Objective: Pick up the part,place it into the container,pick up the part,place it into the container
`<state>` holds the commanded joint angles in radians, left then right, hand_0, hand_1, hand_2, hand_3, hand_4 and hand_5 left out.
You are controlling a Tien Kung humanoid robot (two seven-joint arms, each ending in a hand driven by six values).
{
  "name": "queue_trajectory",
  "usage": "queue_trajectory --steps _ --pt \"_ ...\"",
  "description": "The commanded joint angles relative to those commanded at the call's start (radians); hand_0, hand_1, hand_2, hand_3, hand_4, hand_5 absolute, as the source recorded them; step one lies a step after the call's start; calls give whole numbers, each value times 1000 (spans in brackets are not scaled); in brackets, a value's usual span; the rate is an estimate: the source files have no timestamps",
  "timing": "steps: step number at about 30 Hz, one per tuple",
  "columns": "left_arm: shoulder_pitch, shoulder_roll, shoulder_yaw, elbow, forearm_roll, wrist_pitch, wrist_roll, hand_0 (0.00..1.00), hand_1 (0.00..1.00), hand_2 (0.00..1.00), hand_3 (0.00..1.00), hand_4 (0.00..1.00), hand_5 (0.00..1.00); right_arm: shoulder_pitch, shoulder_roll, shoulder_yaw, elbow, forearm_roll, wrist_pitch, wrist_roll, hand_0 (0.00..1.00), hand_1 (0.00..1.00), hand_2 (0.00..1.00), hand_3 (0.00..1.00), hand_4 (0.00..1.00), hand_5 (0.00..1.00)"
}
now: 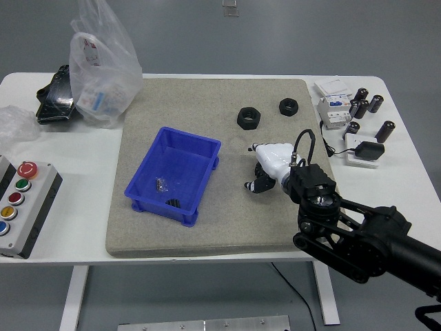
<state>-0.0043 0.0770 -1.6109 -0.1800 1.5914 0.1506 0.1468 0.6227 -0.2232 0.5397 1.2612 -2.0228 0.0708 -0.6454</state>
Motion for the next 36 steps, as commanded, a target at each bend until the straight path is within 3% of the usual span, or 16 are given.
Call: queue_trajectory --steps 1,2,7,8,13,14,19,20,22,27,32,36 --pt "0 0 0 0 0 0 0 626 507 493 612 696 260 1 0 -2 -10 3 2 0 625 762 837 889 849 390" --pt "0 0 0 0 0 0 0 626 507 493 613 695 261 1 0 -4 -18 5 4 0 534 704 746 745 575 262" --pt "0 1 1 0 0 0 -1 626 507 493 613 695 261 2 0 -6 -39 7 -11 0 534 704 746 745 575 262" --pt "-1 1 1 0 0 0 -1 626 507 493 612 695 261 2 0 -8 -40 6 -19 0 423 593 536 596 218 169" --pt "-1 0 5 0 -3 -1 -4 626 507 493 612 695 261 1 1 -17 -48 6 -55 0 423 593 536 596 218 169" --pt "-1 0 5 0 -3 -1 -4 626 507 493 612 695 262 1 1 -18 -49 5 -60 0 384 518 385 489 250 17" --pt "-1 0 4 0 -2 0 -3 626 507 493 612 695 262 1 -1 -20 -48 -8 -79 0 384 518 385 489 250 17" --pt "0 0 3 0 -2 0 -3 626 507 494 612 695 262 2 -2 -20 -47 -13 -83 0 381 505 333 471 204 2" --pt "0 0 3 0 -2 0 -4 626 507 494 612 695 262 3 -4 -20 -41 -24 -95 0 381 505 333 471 204 2" --pt "0 0 4 0 -2 0 -3 626 509 495 613 694 262 22 -13 -26 14 -52 -130 0 370 502 323 463 204 2" --pt "2 1 3 0 -1 0 -1 626 509 495 613 695 261 76 -2 -63 94 -33 -204 0 372 501 312 459 199 4" --pt "1 1 4 0 -1 0 0 626 509 495 613 695 261 119 24 -111 118 17 -276 0 372 501 312 459 199 4"
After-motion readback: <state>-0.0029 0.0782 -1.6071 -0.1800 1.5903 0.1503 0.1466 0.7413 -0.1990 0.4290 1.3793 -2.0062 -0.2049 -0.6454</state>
